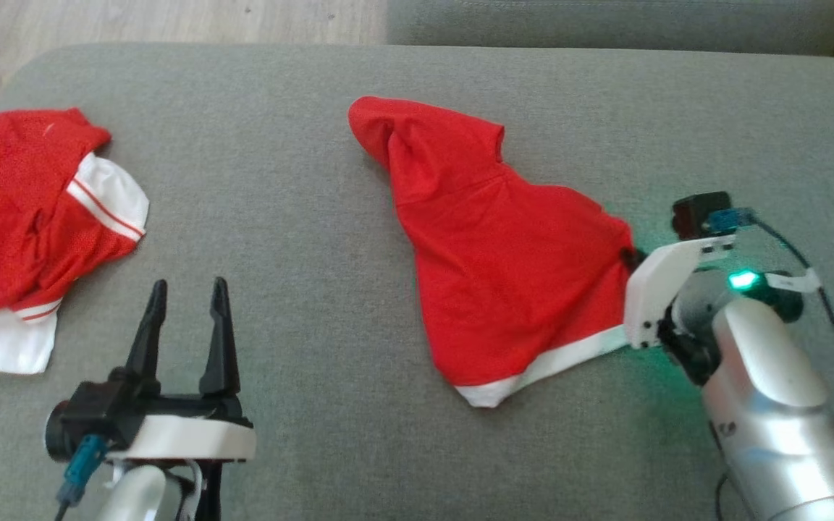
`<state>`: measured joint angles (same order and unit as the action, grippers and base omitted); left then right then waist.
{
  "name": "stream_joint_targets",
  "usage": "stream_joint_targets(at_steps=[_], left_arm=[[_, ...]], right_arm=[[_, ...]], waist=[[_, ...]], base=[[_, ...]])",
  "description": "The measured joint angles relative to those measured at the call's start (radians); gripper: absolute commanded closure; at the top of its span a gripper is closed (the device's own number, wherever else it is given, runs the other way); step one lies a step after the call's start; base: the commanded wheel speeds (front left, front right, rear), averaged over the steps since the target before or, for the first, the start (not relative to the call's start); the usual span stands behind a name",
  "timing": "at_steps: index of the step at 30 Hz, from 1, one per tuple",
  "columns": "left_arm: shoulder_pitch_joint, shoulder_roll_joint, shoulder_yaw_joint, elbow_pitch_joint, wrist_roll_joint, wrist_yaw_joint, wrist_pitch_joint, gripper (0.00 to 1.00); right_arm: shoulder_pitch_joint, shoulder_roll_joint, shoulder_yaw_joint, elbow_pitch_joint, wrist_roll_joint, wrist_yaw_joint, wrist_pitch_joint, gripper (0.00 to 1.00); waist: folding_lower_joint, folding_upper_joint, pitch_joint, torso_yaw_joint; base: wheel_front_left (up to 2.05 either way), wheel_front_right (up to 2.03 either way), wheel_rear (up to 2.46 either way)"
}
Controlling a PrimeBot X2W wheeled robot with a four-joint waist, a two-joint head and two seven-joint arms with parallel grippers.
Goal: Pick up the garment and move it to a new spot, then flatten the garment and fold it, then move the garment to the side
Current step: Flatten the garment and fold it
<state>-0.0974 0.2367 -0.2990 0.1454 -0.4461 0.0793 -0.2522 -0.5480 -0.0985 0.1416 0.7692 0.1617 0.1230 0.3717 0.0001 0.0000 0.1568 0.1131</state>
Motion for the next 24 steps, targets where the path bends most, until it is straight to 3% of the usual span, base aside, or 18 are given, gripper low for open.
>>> stream_joint_targets(at_steps=[4, 9, 16, 17, 18, 24], left_arm=[[0.0, 0.0, 0.012, -0.013, 0.001, 0.0, 0.0, 0.0], [0.0, 0.001, 0.019, -0.026, 0.009, 0.0, 0.0, 0.0], [0.0, 0.0, 0.023, -0.029, 0.012, 0.001, 0.0, 0.0], [0.0, 0.0, 0.022, -0.029, 0.015, 0.0, 0.0, 0.0], [0.0, 0.0, 0.022, -0.029, 0.015, 0.0, 0.0, 0.0], [-0.003, -0.001, 0.019, -0.022, 0.015, 0.0, 0.0, 0.0]], right_arm=[[0.007, -0.038, -0.088, -0.05, -0.033, 0.0, -0.017, 1.0], [0.04, -0.107, -0.273, -0.117, -0.086, 0.0, -0.013, 1.0], [0.084, -0.102, -0.479, -0.128, -0.161, 0.0, -0.016, 1.0], [0.081, -0.101, -0.496, -0.13, -0.174, 0.0, -0.029, 0.76], [0.081, -0.101, -0.496, -0.13, -0.174, 0.0, -0.029, 0.0], [0.072, -0.039, -0.503, -0.154, -0.217, 0.0, -0.114, 0.0]], waist=[[-0.0001, 0.0, 0.0, -0.017], [-0.0001, 0.0, 0.011, -0.03], [0.0, 0.0, 0.035, -0.037], [0.0, 0.0, 0.037, -0.038], [0.0, 0.0, 0.037, -0.038], [0.0, 0.0, 0.025, -0.045]], base=[[0.0, 0.0, 0.0], [0.0, 0.0, 0.0], [0.0, 0.0, 0.0], [0.0, 0.0, 0.0], [0.0, 0.0, 0.0], [0.0, 0.0, 0.0]])
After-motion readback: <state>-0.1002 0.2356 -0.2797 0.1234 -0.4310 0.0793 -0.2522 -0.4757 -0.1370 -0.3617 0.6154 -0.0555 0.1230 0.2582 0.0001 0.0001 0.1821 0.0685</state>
